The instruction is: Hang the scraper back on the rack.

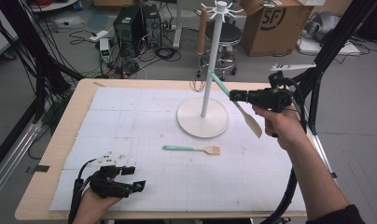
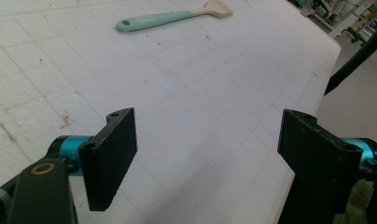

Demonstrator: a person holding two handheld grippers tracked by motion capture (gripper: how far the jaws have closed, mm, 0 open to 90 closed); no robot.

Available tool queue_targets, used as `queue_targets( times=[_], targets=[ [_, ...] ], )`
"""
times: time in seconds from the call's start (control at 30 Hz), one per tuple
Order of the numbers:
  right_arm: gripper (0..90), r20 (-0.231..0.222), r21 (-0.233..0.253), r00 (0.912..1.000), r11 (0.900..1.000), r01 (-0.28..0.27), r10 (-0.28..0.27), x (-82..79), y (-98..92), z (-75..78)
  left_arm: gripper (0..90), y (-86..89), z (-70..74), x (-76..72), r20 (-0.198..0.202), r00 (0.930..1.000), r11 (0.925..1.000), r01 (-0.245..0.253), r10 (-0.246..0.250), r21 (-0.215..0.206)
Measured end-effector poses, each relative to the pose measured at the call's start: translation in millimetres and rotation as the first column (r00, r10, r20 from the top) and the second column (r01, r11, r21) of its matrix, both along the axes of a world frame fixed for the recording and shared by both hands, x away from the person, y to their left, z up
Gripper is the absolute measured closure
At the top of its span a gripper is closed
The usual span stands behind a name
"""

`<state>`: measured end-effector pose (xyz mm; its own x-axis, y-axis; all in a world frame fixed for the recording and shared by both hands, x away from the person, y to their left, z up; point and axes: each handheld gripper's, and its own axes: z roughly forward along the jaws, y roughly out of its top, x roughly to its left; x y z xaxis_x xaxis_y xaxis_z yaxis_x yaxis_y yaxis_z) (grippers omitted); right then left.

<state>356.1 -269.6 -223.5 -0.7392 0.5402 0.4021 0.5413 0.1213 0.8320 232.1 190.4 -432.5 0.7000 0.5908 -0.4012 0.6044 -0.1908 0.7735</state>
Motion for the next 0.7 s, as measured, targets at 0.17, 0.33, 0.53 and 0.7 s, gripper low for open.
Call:
queue_targets(
  times=[0.17,0.33,0.53,0.7],
  targets=[
    [80.6,0.001,-0.003,0.9996,1.000,0.029,-0.029,8.6,-10.1,15.9,19.7,2.1,-1.5,0.2,-0.005,1.0000,1.0000,-0.003,0.003,0.005],
    [80.6,0.013,0.015,0.9984,0.998,0.055,-0.055,17.9,-20.9,30.2,19.7,0.0,-2.5,0.8,-0.009,0.9999,1.0000,0.008,-0.008,0.005],
    [80.5,0.031,0.050,0.9960,0.995,0.083,-0.084,30.4,-32.2,50.3,19.7,-4.6,-3.0,-0.6,-0.011,0.9998,0.9998,0.017,-0.017,0.007],
    [80.5,0.061,0.065,0.9931,0.993,0.097,-0.101,37.3,-40.1,68.0,19.7,-6.1,-0.4,-1.1,-0.002,0.9998,0.9998,0.018,-0.018,0.002]
  ],
)
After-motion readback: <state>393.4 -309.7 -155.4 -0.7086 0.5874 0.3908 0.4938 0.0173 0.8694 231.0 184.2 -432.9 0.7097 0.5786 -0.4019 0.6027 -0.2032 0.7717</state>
